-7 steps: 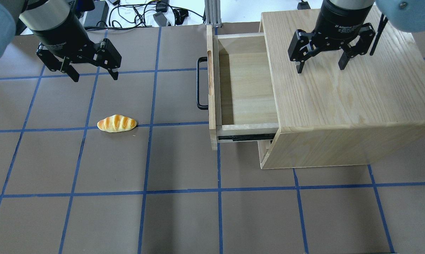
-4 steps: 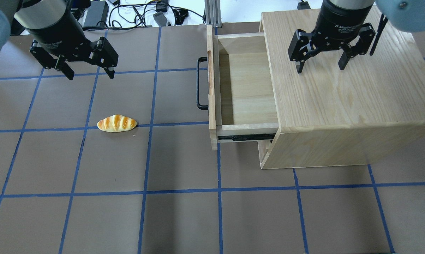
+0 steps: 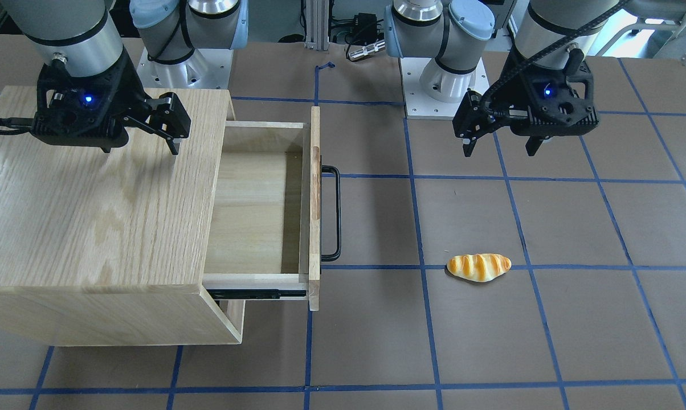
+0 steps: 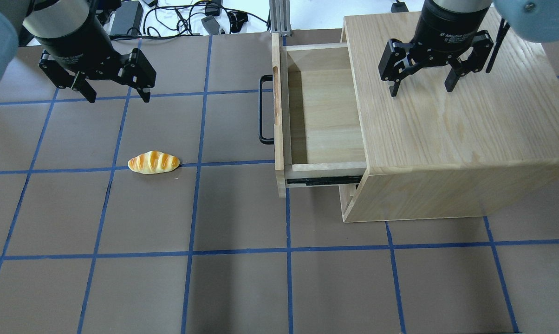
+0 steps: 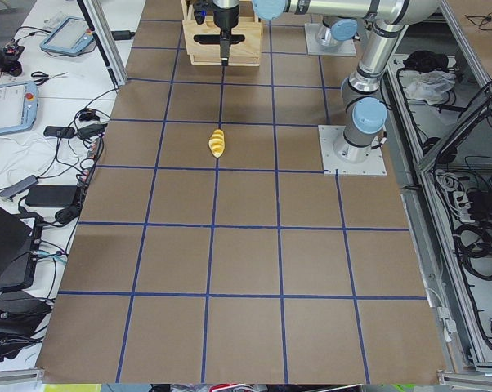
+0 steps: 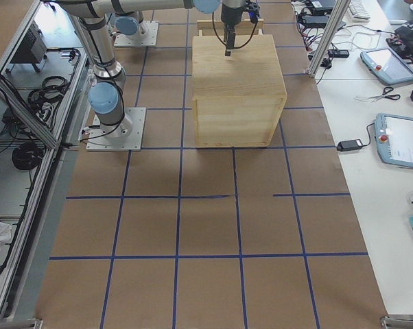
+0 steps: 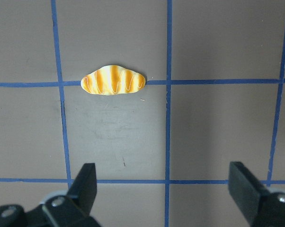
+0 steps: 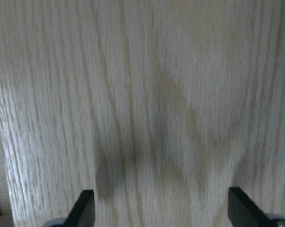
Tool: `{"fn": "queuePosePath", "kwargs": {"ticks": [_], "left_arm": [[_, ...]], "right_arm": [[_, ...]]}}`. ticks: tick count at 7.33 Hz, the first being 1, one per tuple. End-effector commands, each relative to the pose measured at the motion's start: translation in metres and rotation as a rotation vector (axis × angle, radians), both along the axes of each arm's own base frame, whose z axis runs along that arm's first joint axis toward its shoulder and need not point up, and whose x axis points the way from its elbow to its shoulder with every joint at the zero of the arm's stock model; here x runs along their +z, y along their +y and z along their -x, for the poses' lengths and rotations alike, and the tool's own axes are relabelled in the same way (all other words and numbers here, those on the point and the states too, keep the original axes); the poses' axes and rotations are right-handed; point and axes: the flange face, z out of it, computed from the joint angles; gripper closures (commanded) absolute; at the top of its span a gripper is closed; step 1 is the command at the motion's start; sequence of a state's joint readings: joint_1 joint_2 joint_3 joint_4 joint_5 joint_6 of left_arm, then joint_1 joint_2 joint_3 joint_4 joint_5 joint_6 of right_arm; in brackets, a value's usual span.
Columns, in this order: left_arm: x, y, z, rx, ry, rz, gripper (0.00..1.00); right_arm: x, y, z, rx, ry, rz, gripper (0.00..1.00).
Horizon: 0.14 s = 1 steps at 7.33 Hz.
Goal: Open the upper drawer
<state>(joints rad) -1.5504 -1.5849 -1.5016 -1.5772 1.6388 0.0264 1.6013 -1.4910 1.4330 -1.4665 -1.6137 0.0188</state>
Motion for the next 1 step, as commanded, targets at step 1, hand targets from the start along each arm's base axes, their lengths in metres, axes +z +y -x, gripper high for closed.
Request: {"fn": "queuePosePath", "kwargs": {"ticks": [1], "left_arm": [[-0.0012, -0.0023, 0.0, 0.0, -0.003, -0.001, 0.0]], "right_arm": [[0.0001, -0.0002, 0.0007, -0.002, 0.0, 0.0, 0.0]]}}
